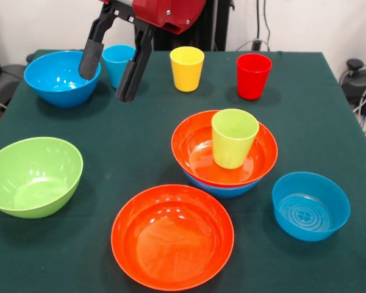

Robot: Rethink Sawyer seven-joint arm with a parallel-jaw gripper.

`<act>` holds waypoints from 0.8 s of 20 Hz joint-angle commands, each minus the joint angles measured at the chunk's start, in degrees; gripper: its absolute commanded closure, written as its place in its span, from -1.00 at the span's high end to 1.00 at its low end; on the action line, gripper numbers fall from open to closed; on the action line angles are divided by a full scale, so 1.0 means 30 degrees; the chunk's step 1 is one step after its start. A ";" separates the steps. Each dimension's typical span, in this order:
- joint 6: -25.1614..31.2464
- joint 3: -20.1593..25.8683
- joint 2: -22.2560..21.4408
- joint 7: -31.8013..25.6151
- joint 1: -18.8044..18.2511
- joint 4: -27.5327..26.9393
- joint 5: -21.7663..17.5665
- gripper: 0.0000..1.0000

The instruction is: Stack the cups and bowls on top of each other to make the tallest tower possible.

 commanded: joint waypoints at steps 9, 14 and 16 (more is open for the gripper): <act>1.3630 0.2637 0.3771 -0.4140 -0.0835 -0.2690 0.0502 1.00; 1.4892 0.1934 0.4383 -0.2773 -0.0565 -0.3623 -0.0163 1.00; 1.4228 0.1287 0.4554 -0.1889 -0.0294 -0.3662 -0.0900 1.00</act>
